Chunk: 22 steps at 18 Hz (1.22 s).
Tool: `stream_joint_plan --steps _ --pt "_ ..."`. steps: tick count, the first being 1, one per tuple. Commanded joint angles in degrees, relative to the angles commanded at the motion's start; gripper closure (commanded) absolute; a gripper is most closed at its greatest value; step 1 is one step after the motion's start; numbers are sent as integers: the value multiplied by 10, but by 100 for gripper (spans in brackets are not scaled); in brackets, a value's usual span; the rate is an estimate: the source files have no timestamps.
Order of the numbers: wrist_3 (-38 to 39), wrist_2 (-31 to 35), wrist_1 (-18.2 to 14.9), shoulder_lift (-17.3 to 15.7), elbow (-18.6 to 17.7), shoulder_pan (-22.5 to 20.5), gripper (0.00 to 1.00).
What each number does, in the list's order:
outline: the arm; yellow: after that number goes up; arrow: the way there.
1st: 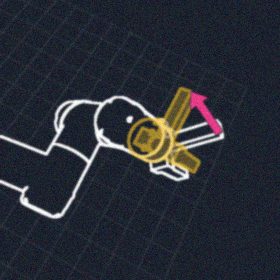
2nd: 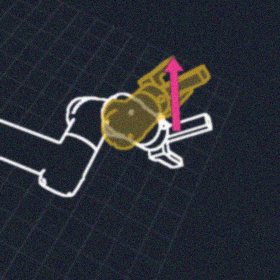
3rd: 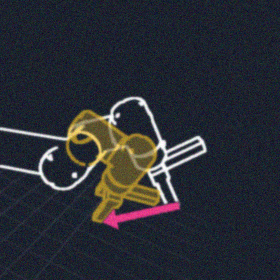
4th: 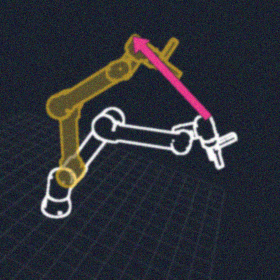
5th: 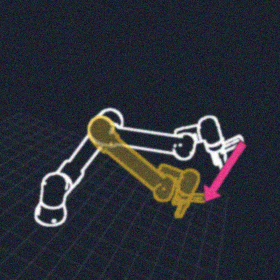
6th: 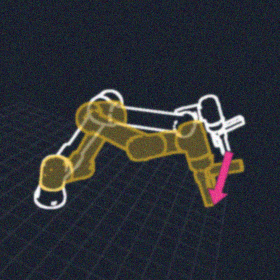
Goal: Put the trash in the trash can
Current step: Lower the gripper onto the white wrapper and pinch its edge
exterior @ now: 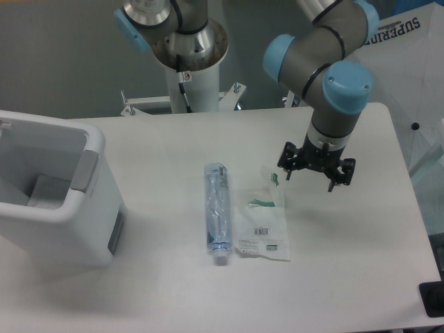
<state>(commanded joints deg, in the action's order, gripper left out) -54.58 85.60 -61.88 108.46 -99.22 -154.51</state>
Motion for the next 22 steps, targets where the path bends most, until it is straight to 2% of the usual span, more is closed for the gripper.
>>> stream_joint_plan --steps 3,9,10,13,14,16,19,22 --pt "0 -1 3 -1 -21 1 0" --pt "-1 4 4 7 -33 8 0" --pt "1 3 4 7 -36 9 8" --pt "10 4 4 13 -39 20 52" --pt "11 4 4 15 -39 21 65" --pt "11 14 4 16 -39 22 84" --pt "11 23 4 18 -39 31 98" --pt "11 24 4 17 -38 30 100"
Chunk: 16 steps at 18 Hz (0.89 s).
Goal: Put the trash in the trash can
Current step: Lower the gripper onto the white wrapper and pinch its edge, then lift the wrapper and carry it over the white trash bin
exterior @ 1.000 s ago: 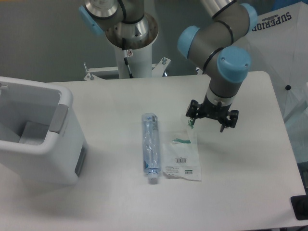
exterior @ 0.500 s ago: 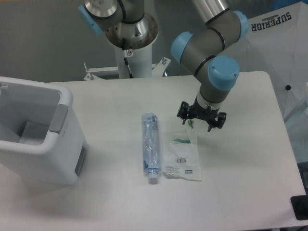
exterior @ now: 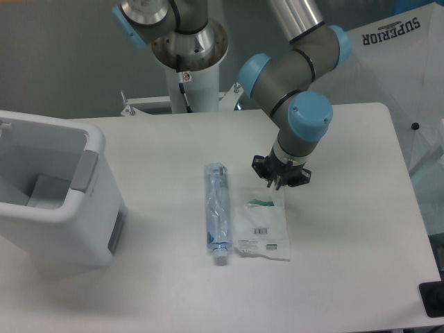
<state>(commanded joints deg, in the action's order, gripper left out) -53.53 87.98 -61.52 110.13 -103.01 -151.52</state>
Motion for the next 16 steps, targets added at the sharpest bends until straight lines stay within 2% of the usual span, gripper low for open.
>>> stream_joint_plan --steps 6,10,16 --pt "0 -1 -4 -6 13 -3 100" --pt "0 1 -10 -9 47 -8 100" --pt "11 -11 -11 -23 71 -30 100"
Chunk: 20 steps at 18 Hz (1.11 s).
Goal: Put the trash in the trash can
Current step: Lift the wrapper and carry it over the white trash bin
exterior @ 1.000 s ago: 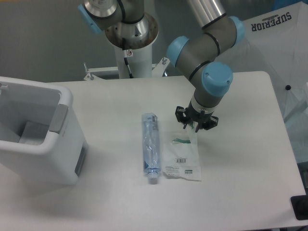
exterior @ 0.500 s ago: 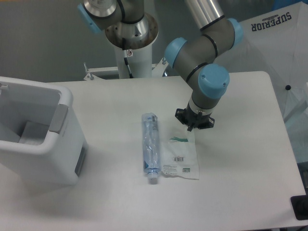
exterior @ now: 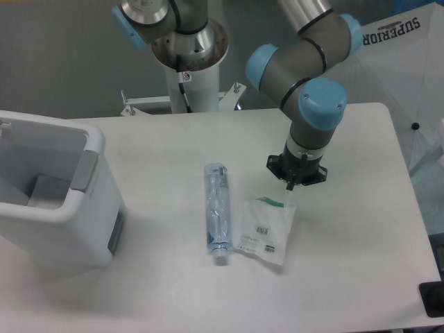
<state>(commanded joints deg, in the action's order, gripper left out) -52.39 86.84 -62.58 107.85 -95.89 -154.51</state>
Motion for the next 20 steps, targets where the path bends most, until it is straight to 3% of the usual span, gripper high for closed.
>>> stream_joint_plan --steps 8,16,20 --pt "78 -113 1 -10 62 -9 100" --pt "120 -178 1 -61 66 4 100" --pt "139 -190 0 -91 61 34 100"
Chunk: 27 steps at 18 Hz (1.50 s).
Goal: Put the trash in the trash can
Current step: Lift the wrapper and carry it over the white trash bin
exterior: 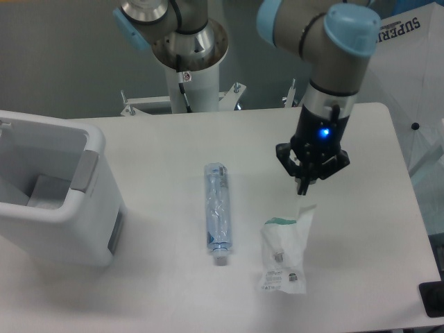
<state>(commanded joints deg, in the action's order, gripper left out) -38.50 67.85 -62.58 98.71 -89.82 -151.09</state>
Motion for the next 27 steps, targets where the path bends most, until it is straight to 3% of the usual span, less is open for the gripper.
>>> stream_joint_plan --steps 14,22,27 --pt "33 -76 1 -99 -3 57 100" --pt "31 -74 1 -124 -5 114 100" --pt "25 -73 4 -148 -28 141 100"
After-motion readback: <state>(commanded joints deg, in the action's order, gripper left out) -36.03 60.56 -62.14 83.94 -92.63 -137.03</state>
